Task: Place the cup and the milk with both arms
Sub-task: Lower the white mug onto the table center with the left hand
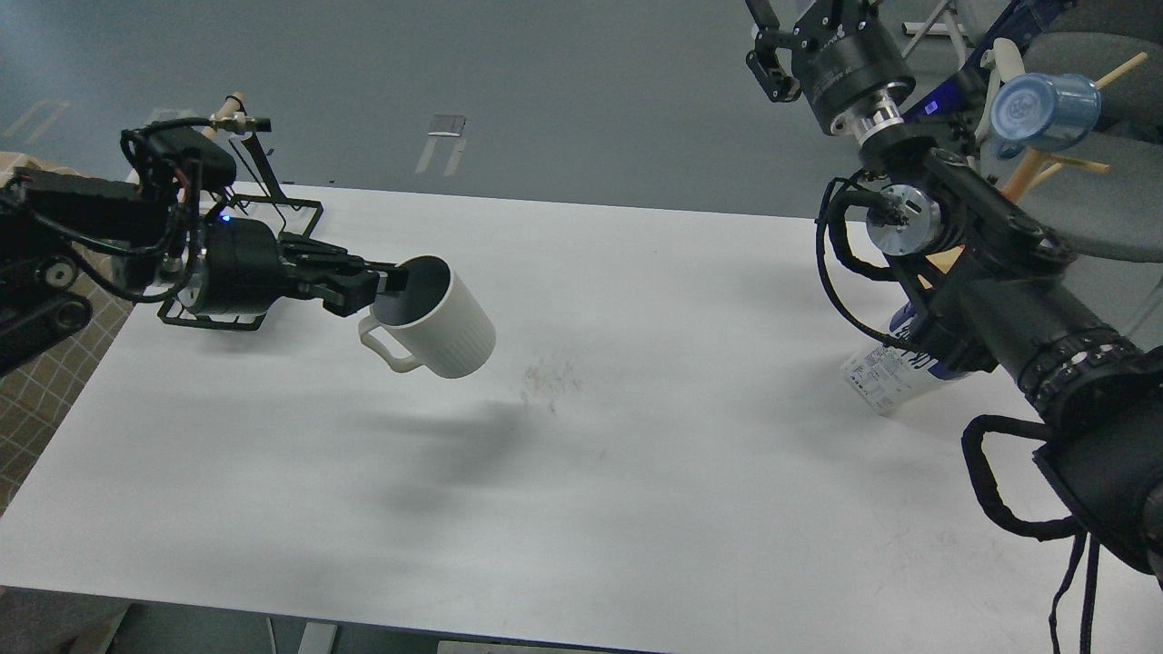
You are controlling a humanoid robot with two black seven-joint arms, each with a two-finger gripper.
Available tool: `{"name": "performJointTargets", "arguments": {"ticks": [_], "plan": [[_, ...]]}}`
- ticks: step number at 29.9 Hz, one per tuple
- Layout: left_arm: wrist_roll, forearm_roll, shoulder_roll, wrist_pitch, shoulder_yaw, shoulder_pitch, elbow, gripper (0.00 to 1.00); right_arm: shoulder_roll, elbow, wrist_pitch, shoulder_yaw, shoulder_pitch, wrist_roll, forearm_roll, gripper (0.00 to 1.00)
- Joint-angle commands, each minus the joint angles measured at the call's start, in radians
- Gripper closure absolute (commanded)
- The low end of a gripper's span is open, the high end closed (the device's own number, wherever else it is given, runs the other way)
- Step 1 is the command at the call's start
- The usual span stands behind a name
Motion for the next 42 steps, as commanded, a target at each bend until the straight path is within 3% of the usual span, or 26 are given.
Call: {"name": "performJointTargets", "arguments": {"ticks": [1,2,8,21,30,42], "plan": [[0.007,0.018,-0.123,0.000,0.004,-0.004,0.061,1.00,0.000,-0.003,-0.012,-0.005,0.055,0.000,-0.002,0.00],[0.028,0.039,-0.168,0.000,0.004,-0.004,0.094,1.00,0.000,-0.004,-0.017,-0.005,0.069,0.000,-0.002,0.00],[0.041,0.135,-0.312,0.000,0.015,-0.010,0.220,1.00,0.000,0.000,-0.019,-0.009,0.086,0.000,-0.002,0.00],[0.082,0.149,-0.412,0.000,0.154,-0.087,0.316,1.00,0.000,-0.001,-0.020,-0.018,0.077,0.000,-0.002,0.00],[0.078,0.150,-0.510,0.000,0.202,-0.133,0.431,1.00,0.000,-0.001,-0.020,-0.018,0.072,0.000,0.000,0.00],[0.084,0.150,-0.524,0.000,0.239,-0.144,0.441,1.00,0.000,-0.001,-0.020,-0.018,0.052,0.000,0.000,0.00]]}}
